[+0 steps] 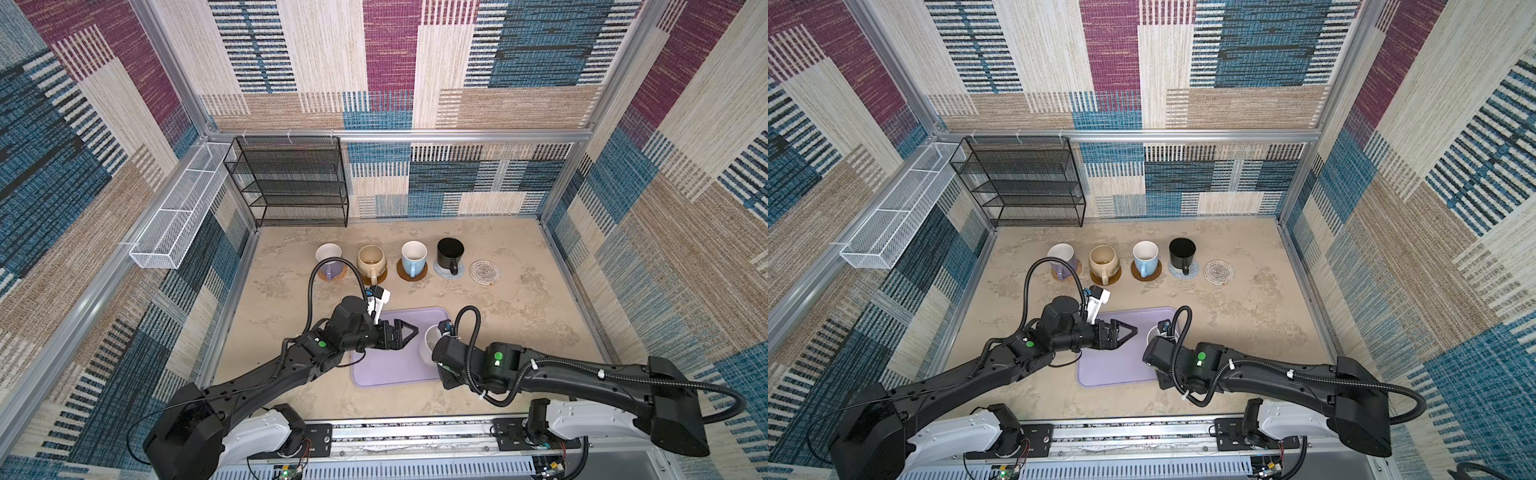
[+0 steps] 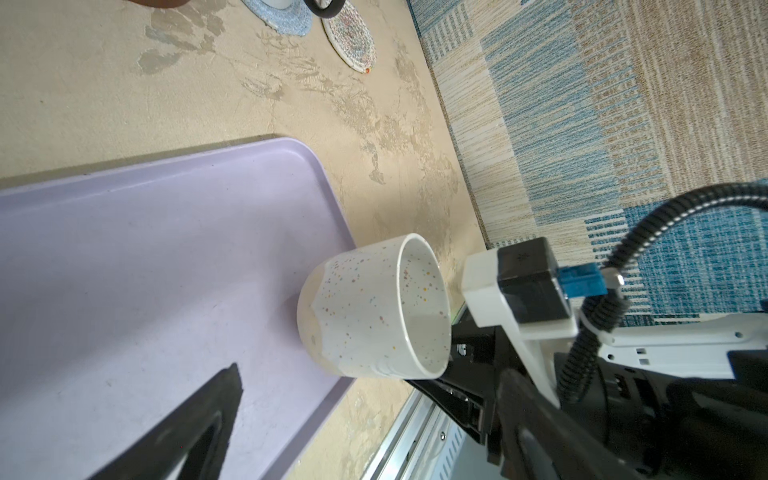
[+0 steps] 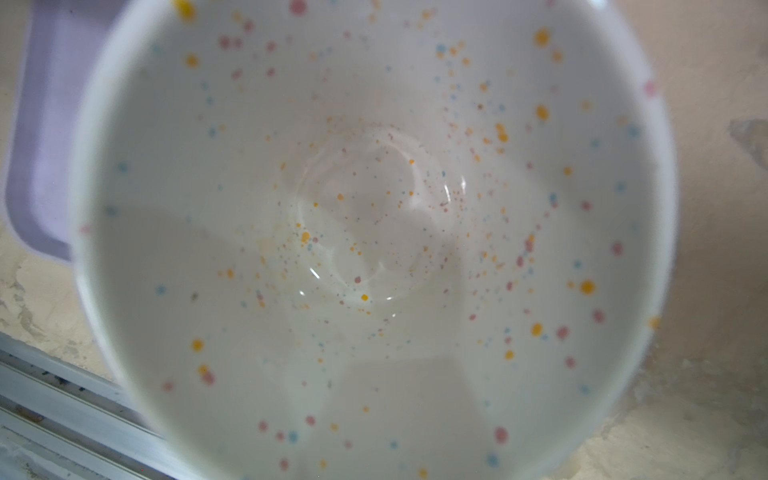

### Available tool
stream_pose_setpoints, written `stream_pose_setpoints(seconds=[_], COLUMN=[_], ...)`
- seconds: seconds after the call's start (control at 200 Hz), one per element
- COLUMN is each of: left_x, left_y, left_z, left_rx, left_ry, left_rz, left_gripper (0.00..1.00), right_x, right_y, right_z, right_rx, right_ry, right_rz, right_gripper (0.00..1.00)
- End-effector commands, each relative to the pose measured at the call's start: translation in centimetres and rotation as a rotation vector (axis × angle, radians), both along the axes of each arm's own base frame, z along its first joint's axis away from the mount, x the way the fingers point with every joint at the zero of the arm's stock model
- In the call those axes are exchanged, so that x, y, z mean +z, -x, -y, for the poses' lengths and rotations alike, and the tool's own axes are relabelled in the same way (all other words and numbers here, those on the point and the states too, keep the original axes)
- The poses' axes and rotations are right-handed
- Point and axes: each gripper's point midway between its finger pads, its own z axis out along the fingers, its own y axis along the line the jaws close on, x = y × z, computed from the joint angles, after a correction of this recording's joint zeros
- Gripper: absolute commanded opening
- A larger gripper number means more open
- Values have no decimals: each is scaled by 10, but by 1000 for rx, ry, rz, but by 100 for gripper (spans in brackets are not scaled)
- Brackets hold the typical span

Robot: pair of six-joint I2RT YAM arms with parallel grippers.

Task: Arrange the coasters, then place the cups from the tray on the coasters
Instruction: 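Close the right gripper on the white speckled mug rim, then lift and carry the white speckled mug with the right gripper to the multicolour coaster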

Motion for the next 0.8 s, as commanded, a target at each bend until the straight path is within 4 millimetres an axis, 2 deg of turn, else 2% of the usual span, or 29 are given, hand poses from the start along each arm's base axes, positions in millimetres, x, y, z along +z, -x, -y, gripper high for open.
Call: stream_pose_setpoints(seconds=[0.0,0.165,0.331,0.516,0.696,0.791], left_x=[20,47,66,76,86,91], left_y=[-6,-10,-19,-32,-46,-56], left_z=[5,9,12,20,32,40], left_rx=[27,32,49,54,49,44], left_ry=[88,167,166,141,129,112], left_rz=[33,72,110,129,146,162], left_gripper=[99,99,99,99,99,99], right_x=[21,38,62,99,117,123], right_y=[-26,-52,-77,-98,-129,-148], right_z=[-4,3,23,37,61,82], right_rx=[-29,-49,-115,-157,-211,-269], right_ry=[-28,-65,-32,-42,-25,-4], right_rz=[106,135,193,267,310,328], right_gripper=[0,0,0,0,0,0])
